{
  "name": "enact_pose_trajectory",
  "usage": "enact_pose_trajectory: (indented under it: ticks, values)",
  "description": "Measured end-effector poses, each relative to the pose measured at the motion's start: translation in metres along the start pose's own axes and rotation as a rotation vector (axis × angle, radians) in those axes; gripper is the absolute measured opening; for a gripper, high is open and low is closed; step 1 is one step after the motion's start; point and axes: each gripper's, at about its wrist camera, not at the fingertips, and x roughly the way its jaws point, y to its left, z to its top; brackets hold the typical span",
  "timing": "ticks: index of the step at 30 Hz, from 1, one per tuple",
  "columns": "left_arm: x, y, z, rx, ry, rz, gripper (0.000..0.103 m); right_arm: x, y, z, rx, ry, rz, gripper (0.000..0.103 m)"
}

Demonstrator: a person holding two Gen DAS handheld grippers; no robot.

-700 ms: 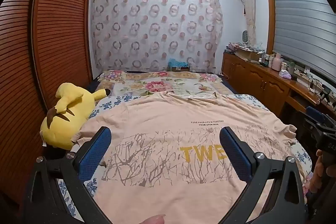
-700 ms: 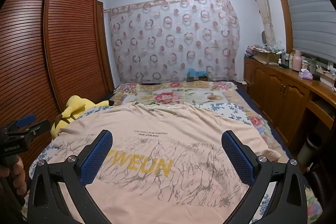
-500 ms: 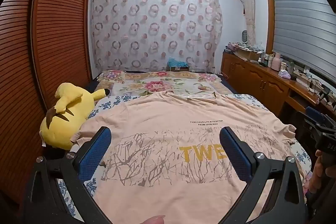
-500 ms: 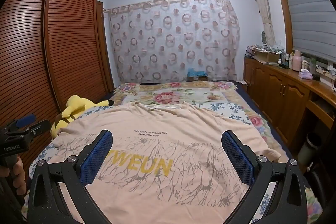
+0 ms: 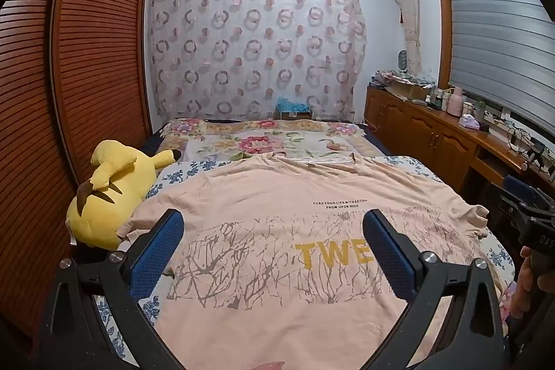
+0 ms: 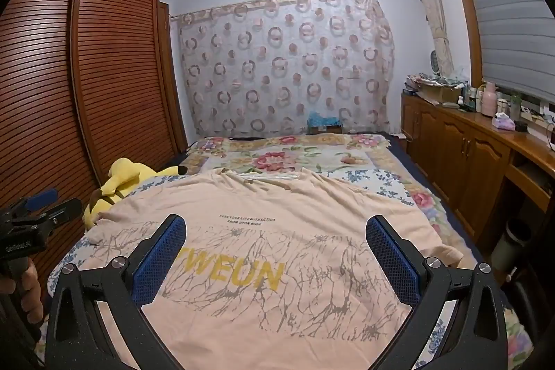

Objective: Fold small clothes

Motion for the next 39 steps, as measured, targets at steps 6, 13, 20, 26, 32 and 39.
enact_pose_trajectory:
  ticks: [6, 13, 20, 26, 32, 39]
  values:
    - [-0.0018, -0.0016, 0.0030, 0.001, -0.002, -0.001, 0.103, 0.0002, -0.0016, 0.0001, 0.008, 0.000, 0.007, 0.103]
    - [-0.0021, -0.0021, 0.0031, 0.004, -0.002, 0.000, 0.103, 0.0005, -0.0018, 0.0001, 0.010, 0.000, 0.004, 0.103]
    - [-0.0022, -0.0012, 0.0026, 0.004, -0.006, 0.000, 0.103, 0.0007, -0.0020, 0.0003, 0.009, -0.001, 0.007, 0.103]
    - [-0.0022, -0.0011, 0.0025, 0.005, -0.007, 0.000, 0.103, 0.0002, -0.0021, 0.0005, 0.008, -0.005, 0.006, 0.103]
    - [-0.0030, -0.0025, 0.0048, 0.007, -0.008, 0.001, 0.103, 0.0005, -0.0007, 0.0011, 0.006, -0.006, 0.008, 0.103]
    - [-0.0045, -0.0037, 0.0077, 0.008, -0.010, 0.001, 0.103, 0.0001, 0.0003, 0.0005, 0.005, -0.010, 0.009, 0.103]
